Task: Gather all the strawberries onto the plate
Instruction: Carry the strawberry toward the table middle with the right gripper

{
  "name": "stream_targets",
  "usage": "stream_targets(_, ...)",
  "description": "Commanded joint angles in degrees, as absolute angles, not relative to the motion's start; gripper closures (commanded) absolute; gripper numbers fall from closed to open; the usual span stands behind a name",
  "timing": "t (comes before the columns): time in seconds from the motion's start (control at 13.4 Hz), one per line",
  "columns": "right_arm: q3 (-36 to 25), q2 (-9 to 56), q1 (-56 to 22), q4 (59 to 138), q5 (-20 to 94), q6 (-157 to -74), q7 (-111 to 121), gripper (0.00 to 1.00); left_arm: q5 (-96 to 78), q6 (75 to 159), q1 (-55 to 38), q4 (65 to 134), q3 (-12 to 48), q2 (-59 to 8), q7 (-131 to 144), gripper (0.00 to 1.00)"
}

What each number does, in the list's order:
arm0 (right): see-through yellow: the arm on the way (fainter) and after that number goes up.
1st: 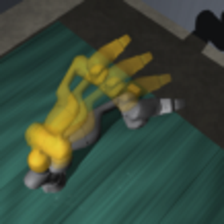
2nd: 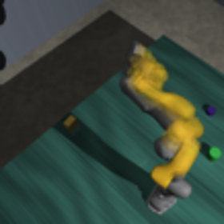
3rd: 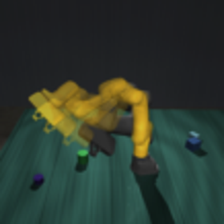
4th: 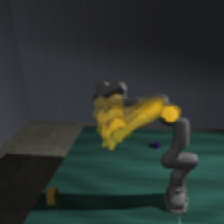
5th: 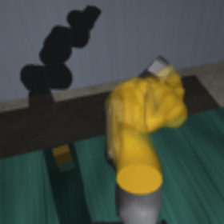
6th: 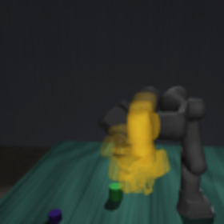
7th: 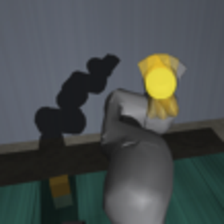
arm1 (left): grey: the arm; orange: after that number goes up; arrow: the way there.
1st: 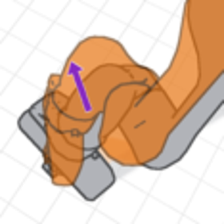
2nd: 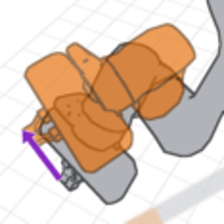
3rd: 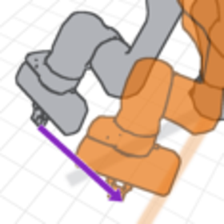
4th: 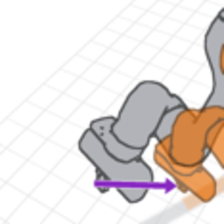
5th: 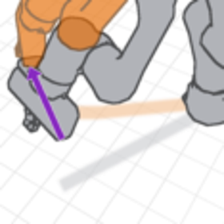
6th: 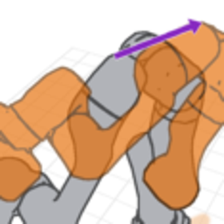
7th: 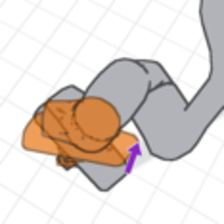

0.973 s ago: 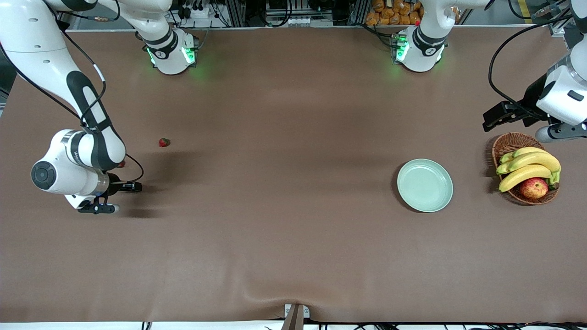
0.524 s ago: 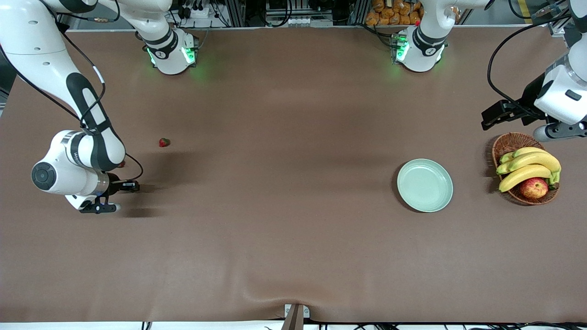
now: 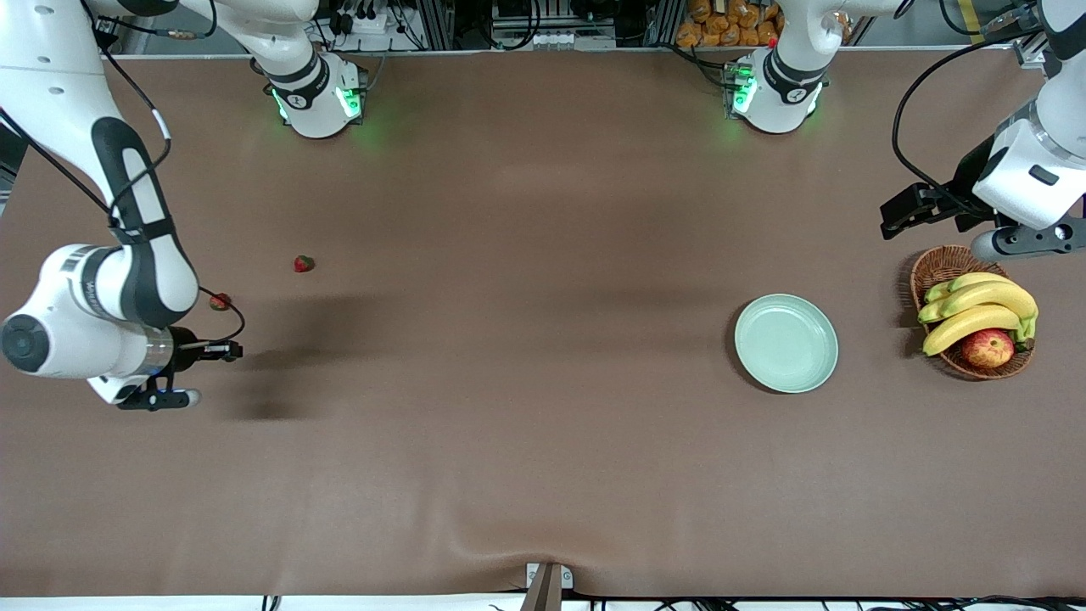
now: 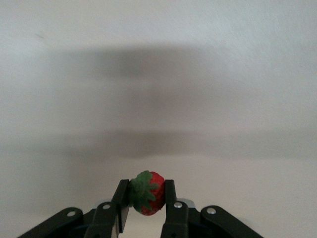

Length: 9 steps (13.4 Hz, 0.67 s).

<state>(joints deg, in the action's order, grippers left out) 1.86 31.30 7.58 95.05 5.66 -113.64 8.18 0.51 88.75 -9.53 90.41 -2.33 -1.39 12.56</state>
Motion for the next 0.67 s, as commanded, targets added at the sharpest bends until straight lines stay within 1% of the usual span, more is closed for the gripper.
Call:
stream_targets(0.0, 2.0, 31.4, 3.8, 91.8, 10.5, -112.0, 1.4, 1.0, -0.4, 88.9, -9.8, 90.1, -2.0, -2.1, 13.4, 0.0)
stream_targets(0.45, 1.9, 32.5, -11.1, 88.1, 16.5, -113.0, -26.4, 1.0, -0.4, 88.9, -9.7, 90.4, -1.5, -2.1, 13.4, 0.0)
stream_targets(0.6, 1.9, 33.5, -15.7, 87.2, 20.5, -116.8, -33.7, 1.0, -0.4, 88.9, -9.8, 90.9, -1.4, -2.3, 13.4, 0.0)
